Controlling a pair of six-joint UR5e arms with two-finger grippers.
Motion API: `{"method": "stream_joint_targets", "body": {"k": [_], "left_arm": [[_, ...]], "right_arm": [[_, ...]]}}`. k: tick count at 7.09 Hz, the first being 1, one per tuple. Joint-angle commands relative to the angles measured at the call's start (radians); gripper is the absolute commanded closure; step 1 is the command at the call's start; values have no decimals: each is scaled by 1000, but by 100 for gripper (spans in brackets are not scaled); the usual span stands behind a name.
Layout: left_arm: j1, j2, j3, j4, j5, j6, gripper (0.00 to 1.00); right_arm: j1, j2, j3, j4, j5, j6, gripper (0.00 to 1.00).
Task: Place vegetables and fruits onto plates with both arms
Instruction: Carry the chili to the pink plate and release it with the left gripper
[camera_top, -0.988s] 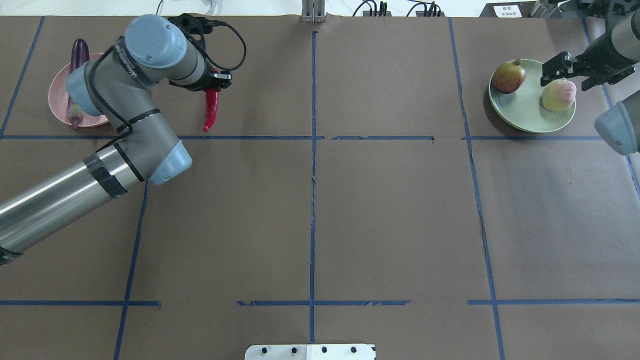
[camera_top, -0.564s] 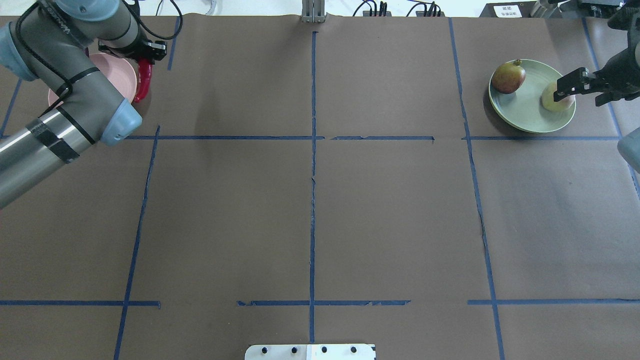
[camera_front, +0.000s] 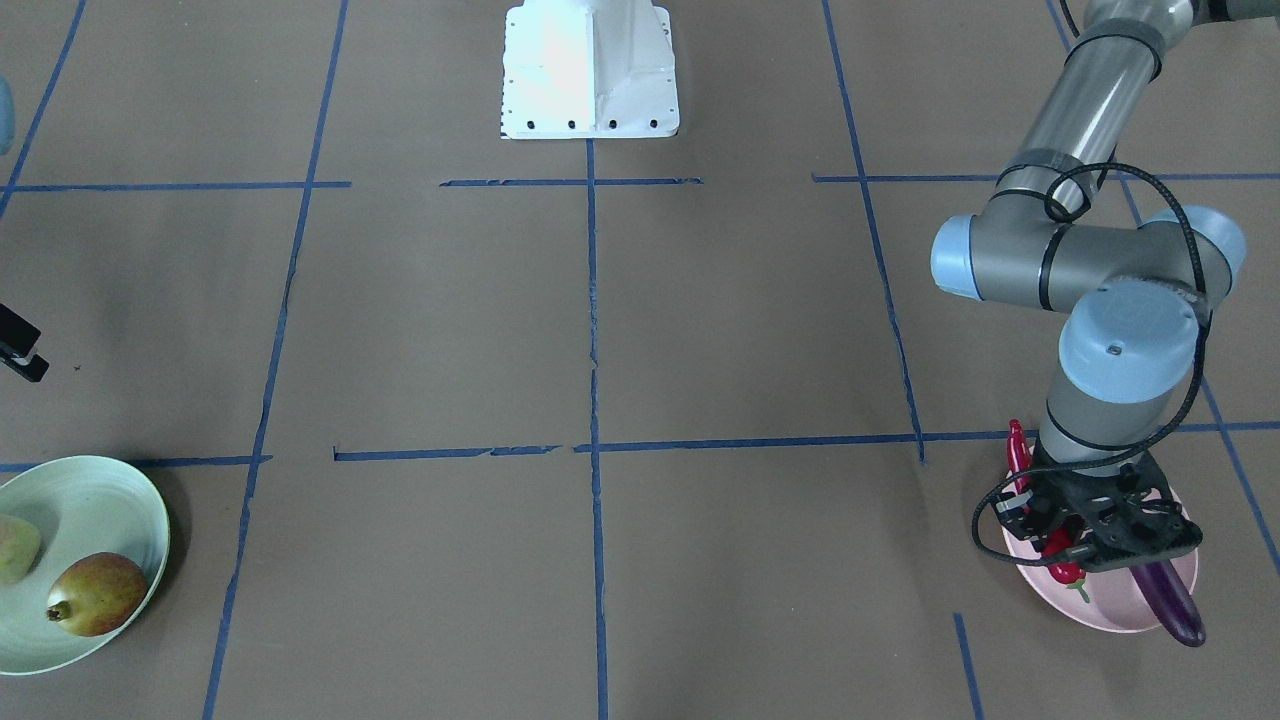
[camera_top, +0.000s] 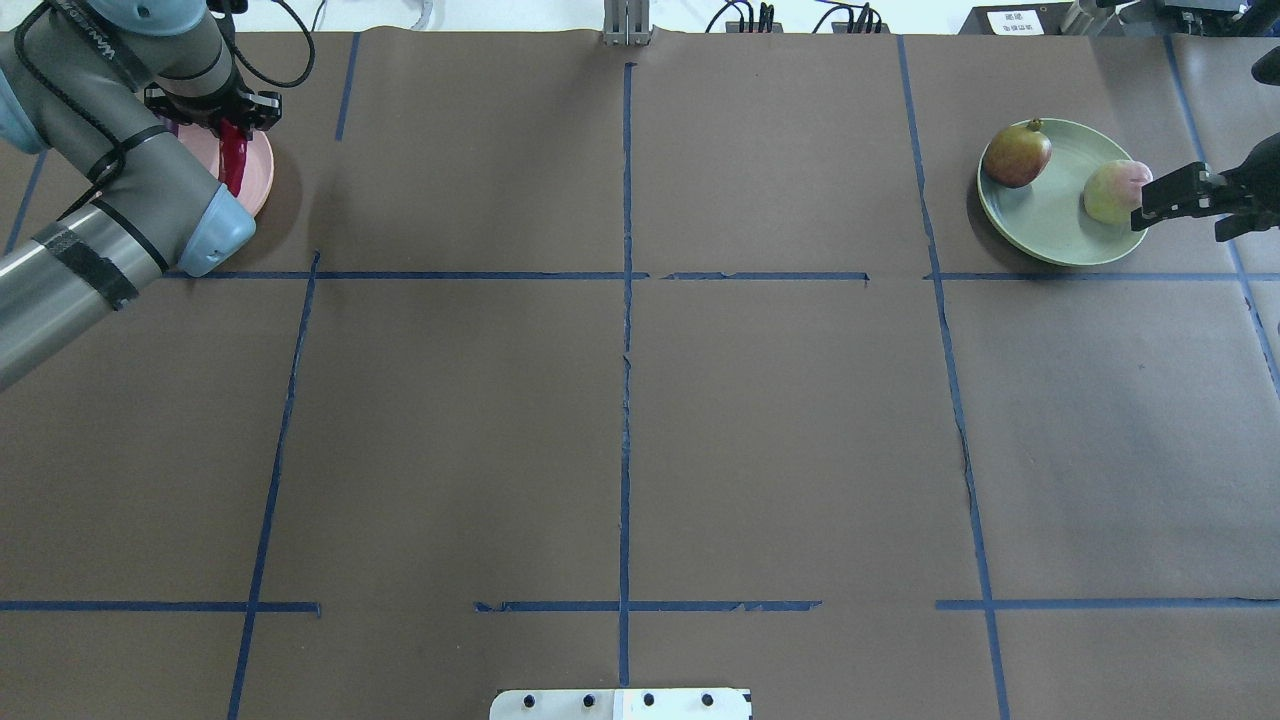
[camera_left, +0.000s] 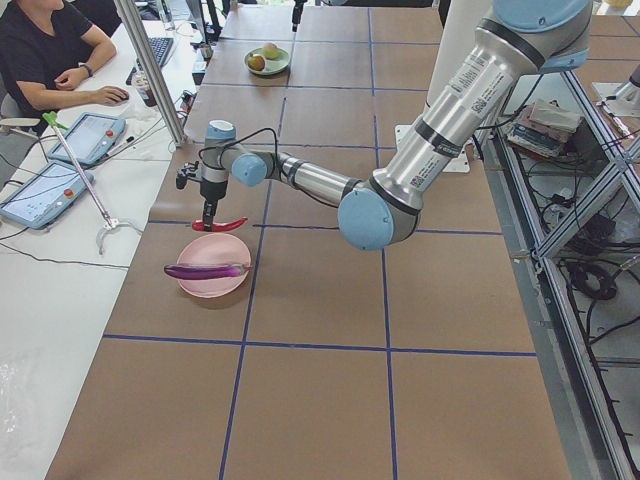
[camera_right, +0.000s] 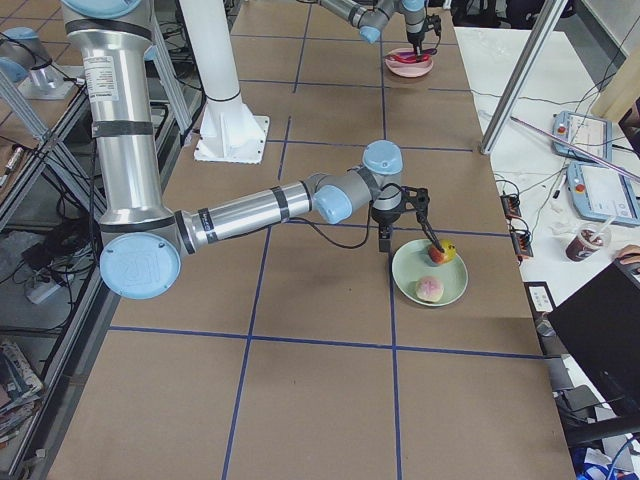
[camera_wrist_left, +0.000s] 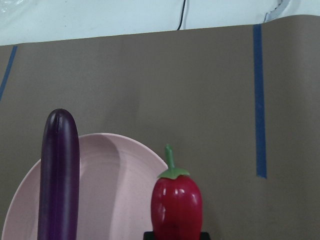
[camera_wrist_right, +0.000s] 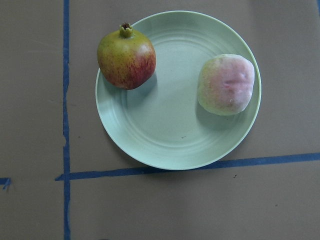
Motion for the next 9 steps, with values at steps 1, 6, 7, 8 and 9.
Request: {"method": "stream_joint_targets", "body": {"k": [1,6,7,8,9], "left_arm": [[-1,-1,119,-106,1,2,94],[-102,5,138,-113,-125,247,0],[-164,38,133,-113,-251,367,0],[-223,83,97,-111,-361,438,0],[-275,165,17,-108,-441,509,0]], "right_arm": [[1,-13,13,3,1,0,0],[7,-54,63,-5,14,-2,0],[31,-71,68,-4,68,-12,0],[73,-101,68,-7,104,-84,0],[97,-135,65,-7,124,-160,0]]}}
